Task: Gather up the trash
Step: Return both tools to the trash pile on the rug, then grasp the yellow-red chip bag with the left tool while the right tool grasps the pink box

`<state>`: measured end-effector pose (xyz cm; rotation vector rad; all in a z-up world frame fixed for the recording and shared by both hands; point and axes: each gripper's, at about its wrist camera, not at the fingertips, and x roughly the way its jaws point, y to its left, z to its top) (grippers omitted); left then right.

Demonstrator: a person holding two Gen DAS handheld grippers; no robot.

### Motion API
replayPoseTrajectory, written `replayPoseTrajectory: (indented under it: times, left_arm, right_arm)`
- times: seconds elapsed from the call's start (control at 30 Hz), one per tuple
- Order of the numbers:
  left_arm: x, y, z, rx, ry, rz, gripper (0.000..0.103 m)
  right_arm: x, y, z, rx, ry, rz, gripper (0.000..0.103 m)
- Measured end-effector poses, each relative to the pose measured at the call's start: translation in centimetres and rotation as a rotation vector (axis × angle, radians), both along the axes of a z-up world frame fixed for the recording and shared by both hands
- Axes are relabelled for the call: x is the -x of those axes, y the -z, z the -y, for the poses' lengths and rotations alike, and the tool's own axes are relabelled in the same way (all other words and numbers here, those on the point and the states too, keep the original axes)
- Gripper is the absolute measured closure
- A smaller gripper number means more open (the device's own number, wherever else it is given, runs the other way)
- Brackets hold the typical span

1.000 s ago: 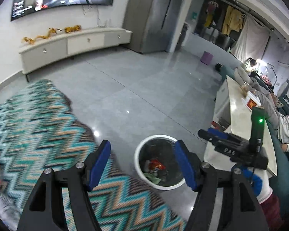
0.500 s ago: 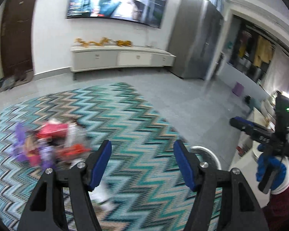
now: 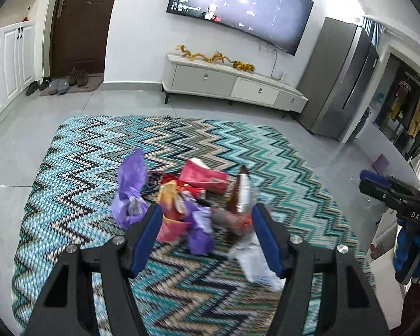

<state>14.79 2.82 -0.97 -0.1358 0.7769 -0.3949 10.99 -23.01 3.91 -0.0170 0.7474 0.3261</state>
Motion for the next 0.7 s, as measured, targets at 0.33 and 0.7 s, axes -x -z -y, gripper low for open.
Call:
replayPoseTrajectory:
  times: [0.33,0.7]
  left_arm:
    - [-5.9,4.5,0.3,-0.027,0.063,-0.087,0.053]
    - [-6.1,6.8,-0.7,0.036,0.101,-0.107,0.06]
  right_arm:
    - [-8.6,3.6,-8.7,0.052,-0.207,-0.062,0.049]
    - [-13.8,8.4,-13.7,0.146,-0.34,-0.178,0.049]
